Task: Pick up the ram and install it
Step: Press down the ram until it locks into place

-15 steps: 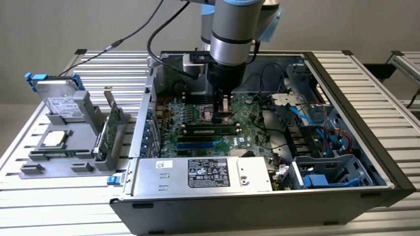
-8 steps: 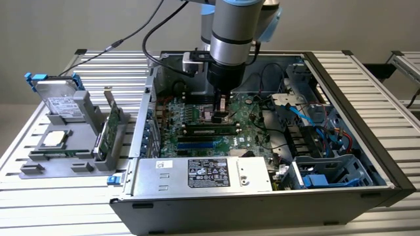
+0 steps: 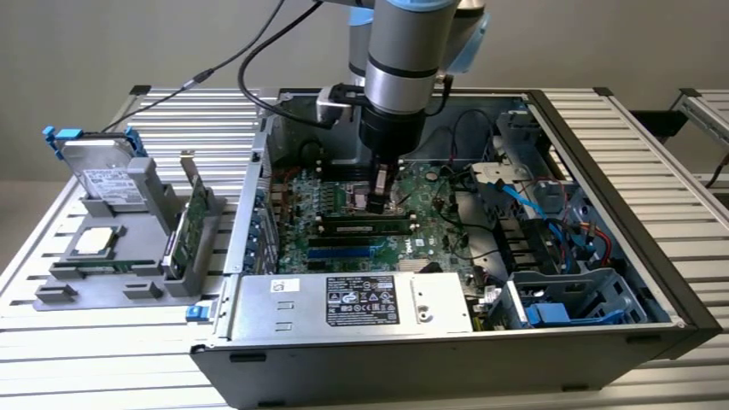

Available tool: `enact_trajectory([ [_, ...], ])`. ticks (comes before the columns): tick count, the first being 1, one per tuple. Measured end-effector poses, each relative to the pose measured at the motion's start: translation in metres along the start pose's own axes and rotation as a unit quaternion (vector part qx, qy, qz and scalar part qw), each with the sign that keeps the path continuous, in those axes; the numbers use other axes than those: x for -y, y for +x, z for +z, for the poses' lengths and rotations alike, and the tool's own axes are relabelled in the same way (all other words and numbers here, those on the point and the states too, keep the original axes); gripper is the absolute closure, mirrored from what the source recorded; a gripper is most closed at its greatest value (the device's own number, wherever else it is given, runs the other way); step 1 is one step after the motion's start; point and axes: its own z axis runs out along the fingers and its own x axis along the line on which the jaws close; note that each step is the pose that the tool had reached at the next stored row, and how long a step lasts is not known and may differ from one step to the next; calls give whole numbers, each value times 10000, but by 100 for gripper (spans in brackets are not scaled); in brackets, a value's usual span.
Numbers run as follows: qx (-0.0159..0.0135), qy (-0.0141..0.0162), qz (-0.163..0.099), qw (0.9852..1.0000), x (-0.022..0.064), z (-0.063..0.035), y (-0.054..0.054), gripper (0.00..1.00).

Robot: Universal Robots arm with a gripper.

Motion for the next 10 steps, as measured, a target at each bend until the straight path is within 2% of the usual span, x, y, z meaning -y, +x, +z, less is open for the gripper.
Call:
enact_trajectory([
  [4, 19, -10, 308, 9995, 0, 3, 0, 90],
  [10, 34, -21, 692, 9976, 1, 20, 0, 90],
])
